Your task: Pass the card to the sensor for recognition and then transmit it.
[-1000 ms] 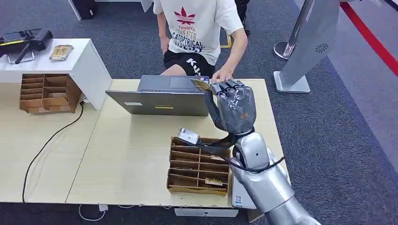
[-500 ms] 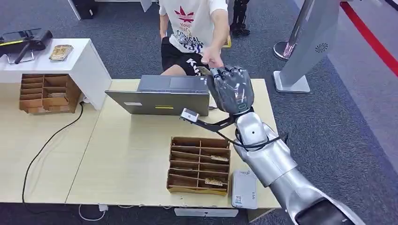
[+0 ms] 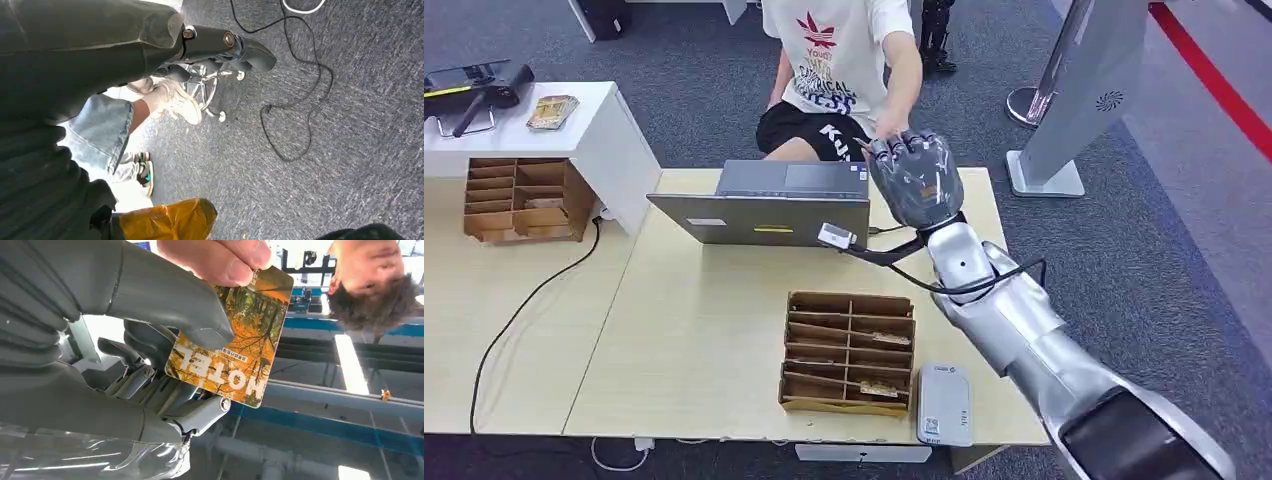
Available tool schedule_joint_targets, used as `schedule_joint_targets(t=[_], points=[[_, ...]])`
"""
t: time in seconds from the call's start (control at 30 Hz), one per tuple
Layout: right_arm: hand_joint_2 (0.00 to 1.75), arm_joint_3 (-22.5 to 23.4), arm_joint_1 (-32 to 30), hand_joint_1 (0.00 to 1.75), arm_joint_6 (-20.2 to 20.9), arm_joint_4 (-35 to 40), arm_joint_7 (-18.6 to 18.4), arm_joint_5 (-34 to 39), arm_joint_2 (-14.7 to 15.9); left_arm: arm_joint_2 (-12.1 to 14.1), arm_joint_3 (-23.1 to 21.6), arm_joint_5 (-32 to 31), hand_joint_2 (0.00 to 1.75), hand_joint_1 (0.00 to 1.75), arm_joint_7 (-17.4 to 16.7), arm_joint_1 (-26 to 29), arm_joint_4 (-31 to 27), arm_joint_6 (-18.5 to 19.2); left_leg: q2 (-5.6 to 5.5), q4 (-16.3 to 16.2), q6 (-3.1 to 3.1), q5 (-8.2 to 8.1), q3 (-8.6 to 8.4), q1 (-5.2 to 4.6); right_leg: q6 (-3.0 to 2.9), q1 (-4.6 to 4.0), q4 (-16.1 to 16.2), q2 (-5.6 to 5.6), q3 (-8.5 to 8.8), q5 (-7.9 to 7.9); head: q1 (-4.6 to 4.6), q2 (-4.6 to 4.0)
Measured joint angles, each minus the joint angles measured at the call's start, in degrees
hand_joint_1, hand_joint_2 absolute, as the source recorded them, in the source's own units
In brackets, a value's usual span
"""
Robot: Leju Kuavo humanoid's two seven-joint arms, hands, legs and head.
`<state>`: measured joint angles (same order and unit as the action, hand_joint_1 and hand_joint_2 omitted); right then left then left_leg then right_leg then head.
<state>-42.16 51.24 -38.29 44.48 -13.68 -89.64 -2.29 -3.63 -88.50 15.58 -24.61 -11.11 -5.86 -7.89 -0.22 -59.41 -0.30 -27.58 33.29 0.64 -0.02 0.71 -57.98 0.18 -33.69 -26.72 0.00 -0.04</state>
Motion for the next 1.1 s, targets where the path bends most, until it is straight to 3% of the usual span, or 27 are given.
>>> schedule_joint_targets(t=[0.03, 0.47, 0.77, 0.9, 1.03, 1.1], points=[[1.75, -0.1, 0.1, 0.00, 0.0, -0.2, 0.0, 0.0, 0.0, 0.0, 0.0, 0.0, 1.75, 0.00, 0.0, 0.0, 0.0, 0.0, 0.00, 0.0, 0.00, 0.00, 0.00, 0.00, 0.00, 0.00, 0.0, 0.00, -0.01, 0.00, 0.00, 0.00], [1.75, -2.1, 0.3, 0.00, 0.0, -3.0, -3.0, 0.0, 0.0, 0.0, 0.0, 1.1, 1.75, 0.00, 0.2, 0.0, 0.0, 0.0, 0.00, 0.0, 0.00, 0.01, 0.00, 0.00, 0.00, 0.00, 0.0, 0.00, 0.00, 0.00, 0.00, 0.00], [1.75, -0.5, -3.3, 0.00, 0.0, 1.4, -1.5, 0.0, 0.1, 0.0, 0.0, 2.1, 1.75, 0.00, 0.2, 0.0, 0.0, -0.4, 0.00, 0.0, 0.00, 0.00, 0.01, 0.00, 0.00, 0.00, 0.0, 0.00, -0.01, -0.01, 0.02, 0.00], [1.75, 2.9, -7.1, 0.00, 0.0, 6.4, 3.0, 0.9, -0.3, 0.0, 0.0, 3.1, 1.75, 0.00, 0.1, 0.1, 0.0, -0.7, -0.02, 0.0, 0.00, 0.00, 0.02, 0.00, 0.00, 0.00, 0.0, -0.03, 0.00, -0.01, 0.02, 0.00], [1.75, 10.4, -15.7, 0.00, 0.0, 17.5, 12.8, 10.3, -3.8, 0.0, 0.0, 4.9, 1.75, 0.00, 0.2, 0.8, 0.0, -1.9, -0.04, 0.0, -0.01, -0.04, 0.05, 0.01, -0.01, -0.01, 0.0, -0.04, -0.04, -0.05, -0.04, 0.00], [1.75, 12.8, -18.3, 0.00, 0.0, 20.9, 13.6, 11.0, -5.1, 0.0, 0.0, 5.1, 1.75, 0.00, 0.2, 1.0, 0.0, -2.1, -0.04, 0.0, -0.01, -0.04, 0.08, 0.02, 0.00, -0.01, 0.0, -0.05, -0.07, -0.07, 0.00, 0.00]])
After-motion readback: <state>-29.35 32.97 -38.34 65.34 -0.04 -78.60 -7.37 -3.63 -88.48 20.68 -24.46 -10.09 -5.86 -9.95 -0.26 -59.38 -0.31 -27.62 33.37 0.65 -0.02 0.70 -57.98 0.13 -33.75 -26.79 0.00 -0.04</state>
